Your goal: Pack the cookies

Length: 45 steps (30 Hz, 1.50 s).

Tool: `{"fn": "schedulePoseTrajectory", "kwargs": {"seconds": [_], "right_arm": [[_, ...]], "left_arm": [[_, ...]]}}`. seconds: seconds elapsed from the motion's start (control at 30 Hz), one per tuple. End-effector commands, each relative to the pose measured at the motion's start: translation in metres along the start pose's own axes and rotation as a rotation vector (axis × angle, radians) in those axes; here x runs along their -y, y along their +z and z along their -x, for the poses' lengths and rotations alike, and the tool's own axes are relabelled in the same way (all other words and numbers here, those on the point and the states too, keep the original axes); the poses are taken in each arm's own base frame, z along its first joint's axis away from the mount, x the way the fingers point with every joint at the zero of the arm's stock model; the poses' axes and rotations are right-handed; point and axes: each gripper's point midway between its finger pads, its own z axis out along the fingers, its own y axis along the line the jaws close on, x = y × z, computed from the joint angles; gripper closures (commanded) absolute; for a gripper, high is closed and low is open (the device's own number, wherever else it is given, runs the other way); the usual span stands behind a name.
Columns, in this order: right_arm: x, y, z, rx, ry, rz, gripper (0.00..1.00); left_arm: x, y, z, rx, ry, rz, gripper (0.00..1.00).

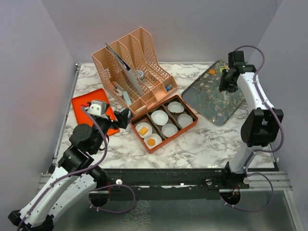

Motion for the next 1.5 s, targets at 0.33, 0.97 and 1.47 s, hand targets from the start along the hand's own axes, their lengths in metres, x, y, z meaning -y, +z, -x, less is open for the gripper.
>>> {"fn": "schedulePoseTrajectory", "kwargs": {"seconds": [0.33,0.97,1.47], "right_arm": [[0.074,0.070,0.063,0.004,0.144,-0.085,0.63],[0.103,0.119,0.068,-0.043,0.170,-0.104,0.55],[0.102,0.152,0.071,-0.048,0.184,-0.066,0.53]], "left_arm": [[0.002,0.001,0.000,0.006,0.011,-0.002,0.01],[0.002,0.004,-0.005,-0.012,0.019,0.002,0.01],[0.001,0.007,-0.008,-0.024,0.028,0.010,0.01]]}}
